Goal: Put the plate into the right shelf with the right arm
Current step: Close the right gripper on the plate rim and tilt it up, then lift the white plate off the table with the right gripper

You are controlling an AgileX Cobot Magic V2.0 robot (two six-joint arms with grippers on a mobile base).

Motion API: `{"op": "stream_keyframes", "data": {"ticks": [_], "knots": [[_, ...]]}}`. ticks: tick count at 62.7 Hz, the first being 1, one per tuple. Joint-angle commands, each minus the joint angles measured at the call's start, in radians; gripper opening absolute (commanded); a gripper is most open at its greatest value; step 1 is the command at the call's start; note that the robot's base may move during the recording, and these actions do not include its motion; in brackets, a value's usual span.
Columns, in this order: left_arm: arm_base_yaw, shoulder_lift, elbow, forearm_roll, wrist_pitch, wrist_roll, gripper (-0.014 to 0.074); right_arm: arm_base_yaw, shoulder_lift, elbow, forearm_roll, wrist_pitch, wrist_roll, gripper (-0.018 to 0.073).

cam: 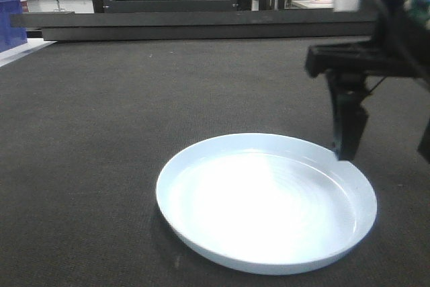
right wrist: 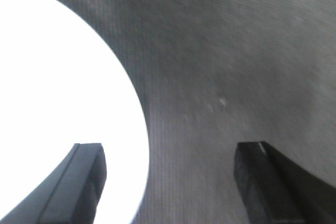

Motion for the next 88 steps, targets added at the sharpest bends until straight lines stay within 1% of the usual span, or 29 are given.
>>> {"op": "stream_keyframes", "data": {"ticks": [1,15,19,26,32,38,41,45,52,59,64,70,75,81,88], "knots": [[-0.002,-0.010,0.010,-0.008,-0.090,-0.007,-0.0128,0.015,0.022,-0.044,-0.033,-0.036,0.000,0.0601],[-0.002,-0.010,0.010,-0.008,-0.090,-0.007,-0.0128,0.029,0.090,-0.044,-0.037,-0.061,0.000,0.0596],[-0.002,-0.010,0.010,-0.008,-0.090,-0.007,-0.0128,0.029,0.097,-0.044,-0.037,-0.068,0.000,0.0563],[-0.002,-0.010,0.010,-0.008,-0.090,-0.007,-0.0128,0.029,0.098,-0.044,-0.035,-0.069,0.000,0.0444],[-0.002,-0.010,0.010,-0.008,-0.090,-0.007,-0.0128,0.029,0.098,-0.044,-0.034,-0.069,0.000,0.0298],[-0.002,-0.010,0.010,-0.008,-0.090,-0.007,-0.0128,0.029,0.092,-0.044,-0.033,-0.069,0.000,0.0179],[-0.002,-0.010,0.010,-0.008,-0.090,-0.007,-0.0128,0.029,0.084,-0.044,-0.032,-0.069,0.000,0.0104],[-0.002,-0.010,0.010,-0.008,-0.090,-0.007,-0.0128,0.029,0.068,-0.044,-0.032,-0.069,0.000,0.0038],[-0.002,-0.010,0.010,-0.008,-0.090,-0.007,-0.0128,0.028,0.017,-0.043,-0.036,-0.069,0.000,0.0054],[-0.002,-0.010,0.010,-0.008,-0.090,-0.007,-0.0128,0.028,-0.065,-0.041,-0.068,-0.079,-0.006,0.0054],[-0.002,-0.010,0.010,-0.008,-0.090,-0.007,-0.0128,0.024,-0.127,-0.020,-0.093,-0.131,-0.037,0.0054],[-0.002,-0.010,0.010,-0.008,-0.090,-0.007,-0.0128,0.002,-0.217,0.042,-0.109,-0.237,-0.078,0.0054],[-0.002,-0.010,0.010,-0.008,-0.090,-0.007,-0.0128,-0.032,-0.294,0.112,-0.103,-0.358,-0.136,0.0054],[-0.002,-0.010,0.010,-0.008,-0.090,-0.007,-0.0128,-0.087,-0.386,0.205,-0.068,-0.498,-0.217,0.0054],[-0.002,-0.010,0.010,-0.008,-0.090,-0.007,-0.0128,-0.175,-0.496,0.318,0.018,-0.651,-0.364,0.0054]]}}
